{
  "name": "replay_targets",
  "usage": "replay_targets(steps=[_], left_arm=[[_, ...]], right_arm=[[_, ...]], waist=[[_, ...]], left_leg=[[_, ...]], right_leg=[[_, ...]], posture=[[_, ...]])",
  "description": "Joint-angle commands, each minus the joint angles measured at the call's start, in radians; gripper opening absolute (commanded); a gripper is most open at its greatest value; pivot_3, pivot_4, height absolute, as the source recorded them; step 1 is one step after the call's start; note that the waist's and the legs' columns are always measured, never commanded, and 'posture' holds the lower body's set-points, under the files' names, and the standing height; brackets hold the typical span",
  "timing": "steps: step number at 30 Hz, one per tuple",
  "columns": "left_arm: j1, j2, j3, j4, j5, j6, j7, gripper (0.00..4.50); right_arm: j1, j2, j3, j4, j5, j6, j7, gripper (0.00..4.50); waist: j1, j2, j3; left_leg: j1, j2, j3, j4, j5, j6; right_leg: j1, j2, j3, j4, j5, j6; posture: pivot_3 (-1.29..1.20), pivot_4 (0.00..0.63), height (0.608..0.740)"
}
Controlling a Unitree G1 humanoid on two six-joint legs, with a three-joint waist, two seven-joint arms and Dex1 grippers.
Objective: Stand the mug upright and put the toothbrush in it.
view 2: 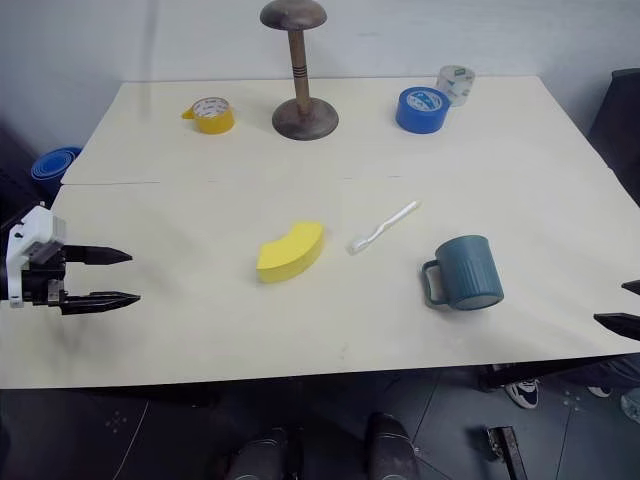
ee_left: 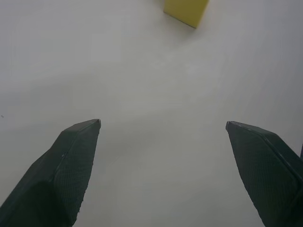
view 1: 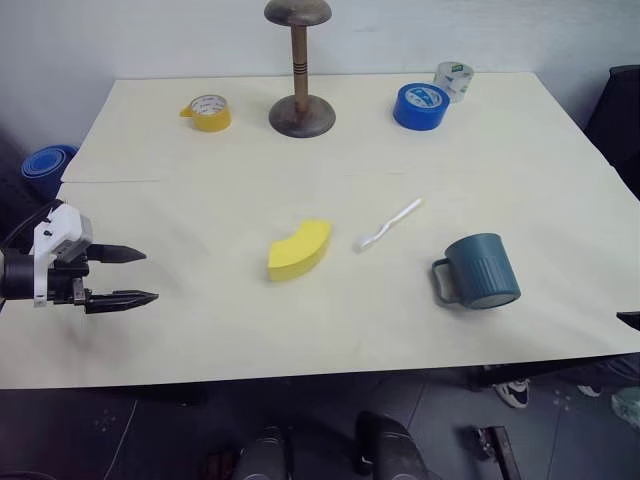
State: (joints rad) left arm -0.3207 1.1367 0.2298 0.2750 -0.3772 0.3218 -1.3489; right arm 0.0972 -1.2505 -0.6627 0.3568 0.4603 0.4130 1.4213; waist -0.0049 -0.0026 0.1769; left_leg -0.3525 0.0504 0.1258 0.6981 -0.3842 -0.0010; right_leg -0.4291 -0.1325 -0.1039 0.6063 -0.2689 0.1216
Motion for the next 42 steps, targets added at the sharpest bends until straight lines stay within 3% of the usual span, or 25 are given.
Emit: replay_targets(steps=[1,12,24,30,36,42], left_arm=[[-0.011,0.006,0.014,0.002,0.006,-0.024,0.001,4.50],[0.010,-0.002,0.024,-0.024,-0.001,0.004,0.036,4.50],[-0.026,-0.023,0.010,-0.048,-0.033,0.063,0.049,4.50],[-0.187,-0.149,-0.056,-0.151,-0.105,0.196,0.101,4.50],[-0.335,-0.257,-0.211,-0.257,-0.085,0.282,0.126,4.50],[-0.420,-0.363,-0.416,-0.120,0.166,0.108,0.224,4.50]], right_arm=[[-0.022,-0.001,0.001,-0.002,-0.007,-0.022,-0.003,4.47],[-0.043,0.017,0.017,0.018,-0.034,-0.066,-0.024,4.47],[0.027,0.053,-0.087,-0.120,0.027,0.117,-0.067,4.47],[0.098,0.119,-0.233,-0.501,0.227,0.422,-0.099,4.47],[0.111,0.219,-0.276,-0.885,0.479,0.641,-0.268,4.47],[0.075,0.284,-0.277,-1.038,0.664,0.688,-0.468,4.47]], waist=[[0.000,0.000,0.000],[0.000,0.000,0.000],[0.003,0.000,0.000],[0.013,0.000,0.000],[0.029,-0.002,0.000],[0.037,-0.003,0.000]], left_leg=[[0.000,0.000,0.000,0.000,0.000,0.000],[0.000,0.000,0.000,0.000,0.000,0.000],[0.000,0.000,0.000,0.001,0.000,0.000],[0.000,0.000,-0.001,0.002,0.000,0.000],[0.000,-0.001,-0.003,0.003,0.000,0.000],[-0.001,-0.002,-0.004,0.004,0.000,0.000]], right_leg=[[0.000,0.000,0.000,0.000,0.000,0.000],[0.000,0.000,0.000,0.000,0.000,0.000],[0.000,0.000,0.000,0.001,0.000,0.000],[0.000,0.000,0.000,0.003,0.000,0.000],[0.000,0.000,0.000,0.005,0.001,0.001],[0.002,0.000,0.000,0.003,0.001,0.001]], posture=[[0.00,0.150,0.740],[0.00,0.150,0.740],[0.00,0.150,0.740],[0.00,0.150,0.740],[0.00,0.150,0.740],[0.00,0.150,0.740]])
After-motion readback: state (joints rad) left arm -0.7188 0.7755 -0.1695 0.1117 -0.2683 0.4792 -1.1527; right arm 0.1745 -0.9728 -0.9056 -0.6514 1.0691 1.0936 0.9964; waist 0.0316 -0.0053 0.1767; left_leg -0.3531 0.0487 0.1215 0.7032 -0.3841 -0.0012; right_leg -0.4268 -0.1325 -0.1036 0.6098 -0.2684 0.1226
